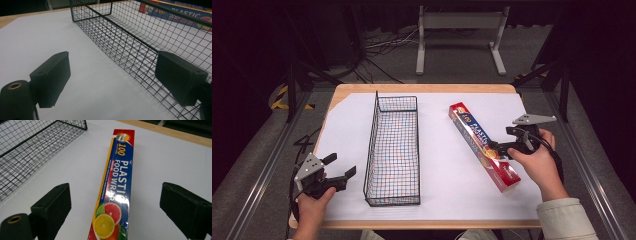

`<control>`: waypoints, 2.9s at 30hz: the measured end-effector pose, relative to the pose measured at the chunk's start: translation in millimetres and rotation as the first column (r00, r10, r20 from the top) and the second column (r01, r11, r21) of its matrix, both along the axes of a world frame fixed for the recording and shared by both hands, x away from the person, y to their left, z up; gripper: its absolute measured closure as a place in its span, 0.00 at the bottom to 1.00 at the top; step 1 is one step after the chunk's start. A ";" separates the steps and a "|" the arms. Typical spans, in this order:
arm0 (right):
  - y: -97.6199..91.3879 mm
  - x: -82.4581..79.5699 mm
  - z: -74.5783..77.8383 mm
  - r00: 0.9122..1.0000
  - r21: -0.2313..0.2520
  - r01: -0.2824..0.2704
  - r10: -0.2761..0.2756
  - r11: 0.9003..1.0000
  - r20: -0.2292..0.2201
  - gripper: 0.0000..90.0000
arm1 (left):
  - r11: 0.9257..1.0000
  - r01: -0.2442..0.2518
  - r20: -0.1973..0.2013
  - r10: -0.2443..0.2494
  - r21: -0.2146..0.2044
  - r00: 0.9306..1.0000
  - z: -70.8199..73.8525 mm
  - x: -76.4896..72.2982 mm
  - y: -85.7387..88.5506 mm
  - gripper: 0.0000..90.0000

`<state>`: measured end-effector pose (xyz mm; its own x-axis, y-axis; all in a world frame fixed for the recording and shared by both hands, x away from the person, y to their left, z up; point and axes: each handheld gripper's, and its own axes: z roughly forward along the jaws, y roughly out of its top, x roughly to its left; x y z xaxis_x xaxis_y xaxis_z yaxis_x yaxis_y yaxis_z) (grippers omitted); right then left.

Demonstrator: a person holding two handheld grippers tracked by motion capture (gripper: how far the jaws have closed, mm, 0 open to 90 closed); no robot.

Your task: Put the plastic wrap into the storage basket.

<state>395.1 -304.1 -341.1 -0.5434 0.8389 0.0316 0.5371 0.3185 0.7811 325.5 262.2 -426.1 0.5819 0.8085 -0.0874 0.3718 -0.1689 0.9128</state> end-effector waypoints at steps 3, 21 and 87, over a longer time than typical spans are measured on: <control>7.2 10.9 1.8 1.000 -0.016 0.001 0.000 1.000 0.031 0.14 | 1.000 0.003 0.003 -0.003 0.003 1.000 -0.1 0.3 -0.6 0.15; 32.9 52.7 -14.7 0.998 -0.103 0.036 -0.042 0.994 -0.054 0.23 | 1.000 -0.005 0.008 0.005 -0.004 1.000 -0.5 -2.4 3.8 0.16; 66.5 89.8 -57.3 0.886 -0.305 0.134 -0.252 0.943 -0.390 0.46 | 1.000 -0.014 -0.030 0.014 -0.018 0.999 -5.1 2.0 5.1 0.17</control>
<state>484.8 -237.7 -398.4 -0.3548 0.9348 -0.0166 0.8655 0.3352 0.3722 327.4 267.3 -431.1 0.5675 0.8146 -0.1197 0.4014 -0.1468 0.9041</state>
